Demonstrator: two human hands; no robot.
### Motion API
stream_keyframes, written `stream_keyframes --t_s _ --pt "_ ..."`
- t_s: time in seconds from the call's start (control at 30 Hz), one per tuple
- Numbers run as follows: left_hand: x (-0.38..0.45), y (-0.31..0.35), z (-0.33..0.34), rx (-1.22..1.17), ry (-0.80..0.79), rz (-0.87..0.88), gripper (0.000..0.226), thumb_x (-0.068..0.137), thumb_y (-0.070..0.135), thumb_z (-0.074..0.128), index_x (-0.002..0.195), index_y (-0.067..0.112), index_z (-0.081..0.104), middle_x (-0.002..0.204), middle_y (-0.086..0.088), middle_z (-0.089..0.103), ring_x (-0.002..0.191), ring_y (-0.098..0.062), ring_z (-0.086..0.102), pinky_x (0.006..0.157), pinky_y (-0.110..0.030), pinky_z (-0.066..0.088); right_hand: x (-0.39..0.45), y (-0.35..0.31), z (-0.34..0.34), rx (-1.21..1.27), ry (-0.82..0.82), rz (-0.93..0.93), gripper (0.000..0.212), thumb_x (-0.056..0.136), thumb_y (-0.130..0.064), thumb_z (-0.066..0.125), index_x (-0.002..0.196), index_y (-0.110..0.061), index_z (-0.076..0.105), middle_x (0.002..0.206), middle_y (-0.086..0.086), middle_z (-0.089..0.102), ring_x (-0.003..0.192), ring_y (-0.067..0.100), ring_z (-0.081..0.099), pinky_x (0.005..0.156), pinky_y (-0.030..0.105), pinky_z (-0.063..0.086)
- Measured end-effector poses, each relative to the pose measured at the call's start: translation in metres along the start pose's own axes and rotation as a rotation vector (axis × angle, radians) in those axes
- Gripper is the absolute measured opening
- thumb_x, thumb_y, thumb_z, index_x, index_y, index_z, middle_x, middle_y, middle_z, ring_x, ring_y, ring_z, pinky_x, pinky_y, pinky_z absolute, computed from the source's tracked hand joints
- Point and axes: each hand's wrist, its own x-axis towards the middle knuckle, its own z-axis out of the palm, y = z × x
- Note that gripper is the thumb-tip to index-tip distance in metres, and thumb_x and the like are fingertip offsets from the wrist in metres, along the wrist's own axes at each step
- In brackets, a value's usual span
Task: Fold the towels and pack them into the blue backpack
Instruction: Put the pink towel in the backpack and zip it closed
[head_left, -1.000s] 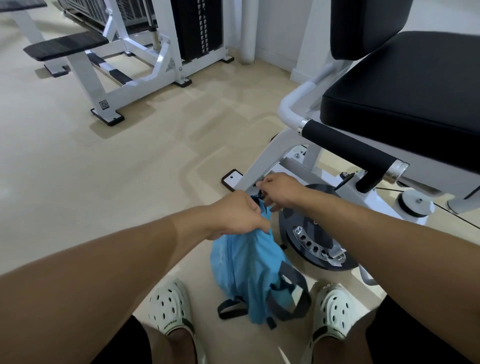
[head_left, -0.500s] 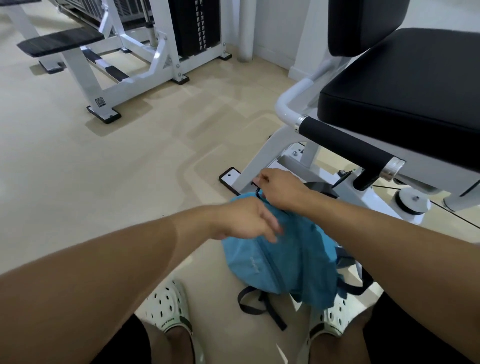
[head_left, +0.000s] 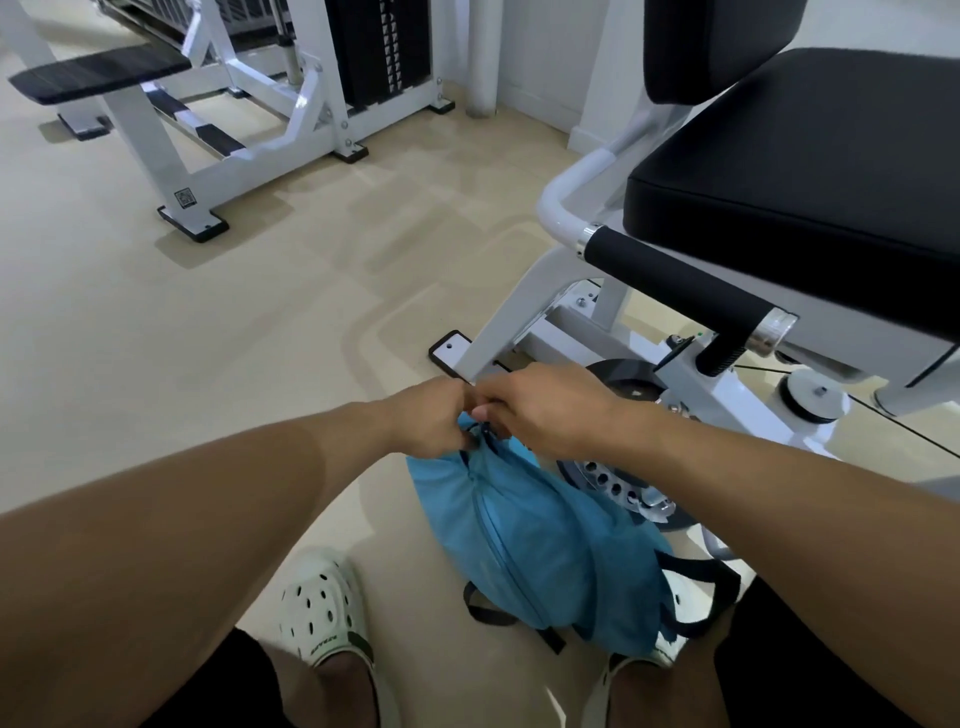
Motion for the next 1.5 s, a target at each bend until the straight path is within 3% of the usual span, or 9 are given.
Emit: stream_keyframes --t_s 0.1,0.23,0.57,0.63,0.73,0.9,1.07,1.3,1.5 --pt "0.002 0.001 0.002 0.086 0.024 0.054 0.006 0.090 0.023 0.071 0.093 0.027 0.071 0.075 0.017 0.062 0.064 -0.003 0.056 0.057 -0.015 0.037 -0.007 0.008 -0.001 -0.010 -0.010 0.017 0.028 0.106 -0.047 0.037 0.082 -0.036 0.049 0.087 -0.008 0.062 0.084 0.019 0.057 0.060 0.033 0.031" --pt "0.004 -0.001 0.000 0.197 0.081 0.025 0.021 0.091 0.026 0.070 0.111 0.024 0.078 0.082 0.003 0.071 0.081 -0.019 0.060 0.069 -0.030 0.045 -0.009 0.016 -0.004 -0.054 -0.026 0.052 0.028 0.106 -0.044 0.039 0.085 -0.030 0.051 0.088 -0.004 0.061 0.084 0.022 0.055 0.054 0.031 0.026" --pt "0.002 -0.034 -0.005 0.282 0.138 -0.331 0.014 0.084 0.008 0.067 0.071 0.007 0.063 0.079 -0.010 0.061 0.077 -0.030 0.064 0.059 -0.034 0.050 -0.013 0.037 -0.032 0.050 0.006 0.144 0.036 0.106 -0.043 0.042 0.074 -0.027 0.048 0.073 -0.011 0.052 0.070 0.007 0.049 0.057 0.029 0.028" --pt "0.000 -0.032 -0.007 0.279 0.059 -0.284 0.005 0.086 0.013 0.069 0.086 0.015 0.065 0.095 -0.010 0.066 0.082 -0.024 0.059 0.067 -0.031 0.049 -0.012 0.036 -0.032 0.119 0.043 0.115 0.034 0.105 -0.044 0.044 0.078 -0.024 0.053 0.072 -0.009 0.054 0.069 0.009 0.051 0.055 0.029 0.029" --pt "-0.001 -0.018 -0.016 0.009 0.036 -0.064 0.043 0.085 0.025 0.078 0.126 0.022 0.066 0.119 0.007 0.065 0.105 -0.011 0.058 0.088 -0.022 0.043 -0.010 0.032 -0.031 0.131 0.106 0.081 0.028 0.105 -0.045 0.045 0.085 -0.026 0.055 0.071 -0.011 0.053 0.070 0.009 0.050 0.055 0.027 0.029" --pt "0.001 0.008 -0.026 -0.010 0.206 0.077 0.017 0.083 0.031 0.081 0.092 0.016 0.077 0.090 0.002 0.076 0.084 -0.015 0.068 0.073 -0.025 0.053 -0.005 0.028 -0.030 0.097 0.136 0.033 0.025 0.103 -0.049 0.045 0.092 -0.031 0.058 0.080 -0.009 0.060 0.089 0.019 0.057 0.057 0.029 0.031" --pt "-0.001 -0.005 -0.042 0.055 0.328 -0.133 0.012 0.080 0.025 0.084 0.085 0.016 0.079 0.068 0.011 0.064 0.065 -0.007 0.056 0.054 -0.019 0.037 -0.004 0.037 -0.027 0.092 0.077 0.148 0.031 0.104 -0.047 0.043 0.088 -0.026 0.058 0.082 -0.009 0.058 0.088 0.020 0.057 0.055 0.029 0.026" --pt "-0.004 -0.045 -0.050 0.168 0.350 -0.485 0.021 0.077 0.018 0.084 0.090 0.006 0.073 0.086 -0.011 0.068 0.077 -0.028 0.065 0.064 -0.033 0.050 -0.006 0.044 -0.031 0.137 -0.083 0.196 0.032 0.105 -0.040 0.048 0.074 -0.030 0.053 0.081 -0.009 0.064 0.080 0.017 0.063 0.065 0.032 0.047" --pt "-0.015 -0.021 -0.054 -0.012 0.421 -0.483 0.013 0.086 0.019 0.067 0.097 0.012 0.067 0.097 -0.007 0.068 0.083 -0.031 0.064 0.075 -0.034 0.057 -0.003 0.036 -0.030 0.455 0.116 0.111 0.026 0.103 -0.033 0.054 0.084 -0.020 0.066 0.079 -0.004 0.074 0.075 0.017 0.071 0.070 0.034 0.057"
